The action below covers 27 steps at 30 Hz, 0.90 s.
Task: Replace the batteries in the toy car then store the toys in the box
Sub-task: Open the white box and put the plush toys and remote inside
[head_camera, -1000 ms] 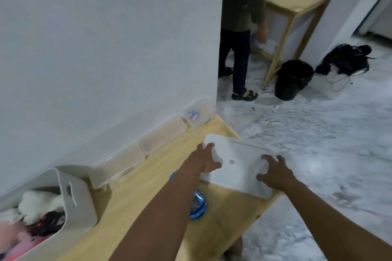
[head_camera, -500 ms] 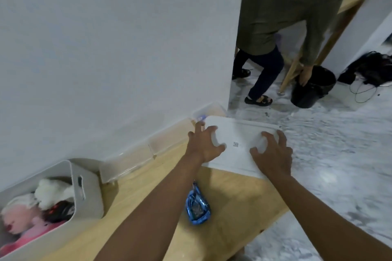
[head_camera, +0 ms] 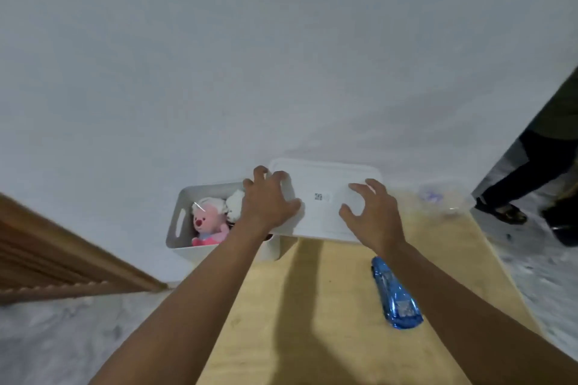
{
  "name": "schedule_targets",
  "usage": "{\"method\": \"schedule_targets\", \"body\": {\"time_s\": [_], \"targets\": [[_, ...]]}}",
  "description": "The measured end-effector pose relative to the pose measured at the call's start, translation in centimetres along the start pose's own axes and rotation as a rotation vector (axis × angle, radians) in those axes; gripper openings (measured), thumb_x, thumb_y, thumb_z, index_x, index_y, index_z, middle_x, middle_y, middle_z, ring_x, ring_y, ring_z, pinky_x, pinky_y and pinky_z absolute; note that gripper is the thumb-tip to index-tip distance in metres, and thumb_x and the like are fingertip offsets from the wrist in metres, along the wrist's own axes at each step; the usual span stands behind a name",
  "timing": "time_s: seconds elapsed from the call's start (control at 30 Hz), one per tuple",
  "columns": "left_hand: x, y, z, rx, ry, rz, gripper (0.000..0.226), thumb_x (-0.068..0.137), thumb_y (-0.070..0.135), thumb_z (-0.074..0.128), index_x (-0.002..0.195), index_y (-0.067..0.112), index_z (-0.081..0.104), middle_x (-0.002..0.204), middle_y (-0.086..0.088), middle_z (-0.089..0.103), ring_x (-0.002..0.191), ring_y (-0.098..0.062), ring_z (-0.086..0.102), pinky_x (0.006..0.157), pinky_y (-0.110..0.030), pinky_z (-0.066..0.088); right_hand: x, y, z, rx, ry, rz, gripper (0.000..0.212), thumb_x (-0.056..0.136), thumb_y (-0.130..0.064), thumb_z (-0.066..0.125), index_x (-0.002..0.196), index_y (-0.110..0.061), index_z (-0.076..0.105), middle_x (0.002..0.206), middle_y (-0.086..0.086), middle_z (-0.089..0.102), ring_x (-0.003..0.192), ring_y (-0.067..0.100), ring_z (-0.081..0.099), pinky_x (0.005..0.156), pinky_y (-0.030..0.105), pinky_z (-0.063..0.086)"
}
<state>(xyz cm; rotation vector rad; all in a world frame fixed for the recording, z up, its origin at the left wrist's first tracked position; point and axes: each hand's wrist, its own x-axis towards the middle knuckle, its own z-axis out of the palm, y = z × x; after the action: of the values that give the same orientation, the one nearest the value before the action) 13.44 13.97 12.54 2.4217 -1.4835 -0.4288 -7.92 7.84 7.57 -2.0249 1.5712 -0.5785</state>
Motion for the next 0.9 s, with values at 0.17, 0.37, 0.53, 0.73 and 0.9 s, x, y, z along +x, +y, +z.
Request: {"method": "schedule_targets", "body": {"time_s": [0.17, 0.37, 0.53, 0.73, 0.9], "targets": [[-0.4, -10.4, -3.7, 0.051, 0.044, -0.132, 0.069, 0.082, 0.055, 0.072, 0.142, 0.028, 0.052, 0.149, -0.01, 0.036, 0.139, -0.036, 0.039, 0.111, -0.047, 0.036, -0.1, -9.3, 6.0, -0.012, -0.16, -0.113, 0.061, 0.083, -0.048, 0.068, 0.14, -0.034, 0.052, 0.158, -0.003, 0.031, 0.14, 0.032, 0.033, 0.114, 0.041, 0.035], [0.2, -18.3, -4.6, -0.002, -0.009, -0.239, 0.07, 0.081, 0.056, 0.072, 0.143, 0.031, 0.051, 0.151, -0.008, 0.036, 0.141, -0.033, 0.037, 0.11, -0.046, 0.036, 0.1, -15.4, 11.8, -0.07, -0.282, -0.127, 0.066, 0.081, -0.053, 0.067, 0.142, -0.036, 0.049, 0.16, -0.002, 0.027, 0.141, 0.033, 0.032, 0.115, 0.04, 0.034], [1.3, -21.3, -3.6, -0.026, -0.049, -0.239, 0.072, 0.081, 0.055, 0.073, 0.144, 0.03, 0.05, 0.153, -0.009, 0.036, 0.145, -0.032, 0.034, 0.11, -0.046, 0.036, -0.1, -16.7, 14.4, -0.12, -0.328, -0.082, 0.068, 0.081, -0.054, 0.066, 0.144, -0.037, 0.046, 0.161, -0.003, 0.023, 0.139, 0.036, 0.031, 0.112, 0.042, 0.036], [1.5, -22.8, -2.4, -0.022, -0.092, -0.209, 0.074, 0.081, 0.058, 0.069, 0.146, 0.029, 0.047, 0.155, -0.008, 0.036, 0.147, -0.033, 0.03, 0.108, -0.045, 0.037, -0.3, -16.4, 15.8, -0.18, -0.325, -0.088, 0.068, 0.083, -0.056, 0.061, 0.146, -0.037, 0.042, 0.162, -0.001, 0.02, 0.144, 0.037, 0.024, 0.118, 0.043, 0.029], [1.4, -23.3, -2.4, 0.074, -0.139, -0.158, 0.085, 0.085, 0.065, 0.058, 0.153, 0.022, 0.031, 0.165, -0.003, 0.02, 0.137, -0.04, 0.039, 0.109, -0.043, 0.036, -0.3, -15.8, 15.6, -0.264, -0.416, -0.111, 0.073, 0.091, -0.059, 0.05, 0.155, -0.037, 0.022, 0.167, -0.002, 0.004, 0.148, 0.04, 0.013, 0.118, 0.047, 0.024]]}}
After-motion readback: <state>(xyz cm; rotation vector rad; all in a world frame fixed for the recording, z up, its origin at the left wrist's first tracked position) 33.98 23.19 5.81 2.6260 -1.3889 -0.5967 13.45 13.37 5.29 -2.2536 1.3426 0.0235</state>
